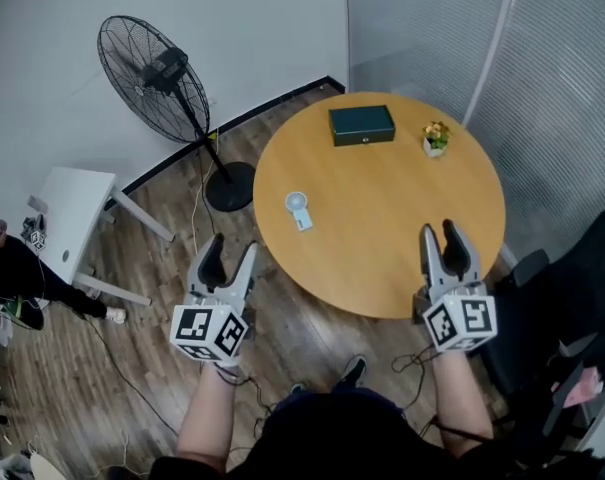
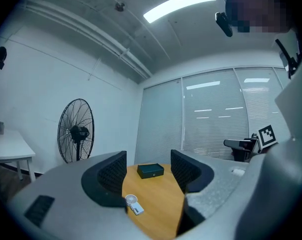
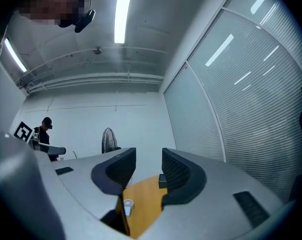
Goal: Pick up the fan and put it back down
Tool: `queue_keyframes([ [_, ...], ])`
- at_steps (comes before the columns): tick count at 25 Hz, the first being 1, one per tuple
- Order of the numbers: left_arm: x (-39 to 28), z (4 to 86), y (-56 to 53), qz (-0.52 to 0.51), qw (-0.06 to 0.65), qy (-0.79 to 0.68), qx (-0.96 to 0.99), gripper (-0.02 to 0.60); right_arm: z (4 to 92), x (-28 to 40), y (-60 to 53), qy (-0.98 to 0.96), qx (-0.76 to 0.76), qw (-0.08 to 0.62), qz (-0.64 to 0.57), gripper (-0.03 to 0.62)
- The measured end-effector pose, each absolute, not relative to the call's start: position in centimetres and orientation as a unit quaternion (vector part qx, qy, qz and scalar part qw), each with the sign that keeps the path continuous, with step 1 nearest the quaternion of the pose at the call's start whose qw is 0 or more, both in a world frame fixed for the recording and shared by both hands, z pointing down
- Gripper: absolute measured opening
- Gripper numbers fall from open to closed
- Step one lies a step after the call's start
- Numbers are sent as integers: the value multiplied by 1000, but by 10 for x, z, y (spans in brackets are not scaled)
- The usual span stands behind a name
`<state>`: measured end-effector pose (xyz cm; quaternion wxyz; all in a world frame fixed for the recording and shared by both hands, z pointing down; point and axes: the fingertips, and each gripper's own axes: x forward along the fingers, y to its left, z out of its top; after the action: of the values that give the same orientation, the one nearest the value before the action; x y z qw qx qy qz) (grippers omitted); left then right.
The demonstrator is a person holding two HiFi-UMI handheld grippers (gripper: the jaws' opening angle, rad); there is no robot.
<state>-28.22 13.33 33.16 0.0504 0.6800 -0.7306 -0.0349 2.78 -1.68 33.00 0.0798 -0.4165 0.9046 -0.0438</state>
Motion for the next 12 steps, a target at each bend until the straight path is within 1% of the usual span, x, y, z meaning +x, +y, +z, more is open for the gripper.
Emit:
queue_keyframes([
  [7,-269,337,108,-32,60,-737,672,267,335,38,-45,910,-403,80,-52,167],
  [12,-270,352,85,-34,81,-734,673,267,337,39,-63,909,-409,67,-34,166],
])
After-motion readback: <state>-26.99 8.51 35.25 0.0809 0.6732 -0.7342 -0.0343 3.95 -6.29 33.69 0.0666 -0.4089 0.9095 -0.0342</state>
